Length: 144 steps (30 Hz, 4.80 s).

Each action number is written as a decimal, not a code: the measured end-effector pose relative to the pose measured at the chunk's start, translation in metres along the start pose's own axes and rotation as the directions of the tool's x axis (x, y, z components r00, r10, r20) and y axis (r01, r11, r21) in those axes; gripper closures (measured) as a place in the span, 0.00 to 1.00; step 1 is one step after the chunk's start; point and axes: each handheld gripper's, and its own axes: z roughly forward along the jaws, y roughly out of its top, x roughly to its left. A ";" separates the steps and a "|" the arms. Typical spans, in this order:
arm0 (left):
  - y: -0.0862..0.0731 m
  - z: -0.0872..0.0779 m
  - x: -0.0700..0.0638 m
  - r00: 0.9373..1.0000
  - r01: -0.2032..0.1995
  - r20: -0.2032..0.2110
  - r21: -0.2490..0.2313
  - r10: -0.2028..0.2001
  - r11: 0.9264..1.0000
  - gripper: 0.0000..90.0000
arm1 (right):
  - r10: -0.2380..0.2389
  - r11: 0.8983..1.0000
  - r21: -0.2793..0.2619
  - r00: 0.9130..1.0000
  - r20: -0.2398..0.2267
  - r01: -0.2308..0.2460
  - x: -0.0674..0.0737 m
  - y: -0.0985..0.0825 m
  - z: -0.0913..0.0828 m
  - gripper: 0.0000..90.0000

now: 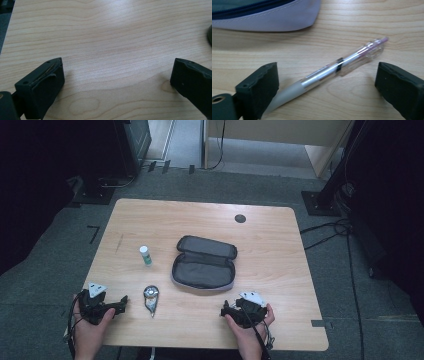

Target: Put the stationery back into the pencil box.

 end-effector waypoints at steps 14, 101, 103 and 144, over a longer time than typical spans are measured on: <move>0.000 0.000 0.000 1.000 0.000 0.000 0.000 0.000 1.000 0.00 | -0.001 0.998 -0.058 1.000 0.022 0.002 -0.023 0.002 -0.004 0.59; 0.000 0.000 0.000 1.000 0.001 0.000 0.000 -0.001 1.000 0.00 | -0.336 0.935 -0.197 0.912 -0.235 0.294 -0.075 0.058 -0.052 0.91; 0.000 0.000 0.000 1.000 0.001 0.000 0.000 -0.001 1.000 0.00 | -0.348 0.932 -0.202 0.904 -0.249 0.303 -0.070 0.063 -0.050 0.91; 0.000 0.000 0.000 1.000 0.000 0.000 0.000 0.000 1.000 0.00 | -0.529 0.843 -0.181 0.723 -0.445 0.506 0.016 0.106 0.034 0.90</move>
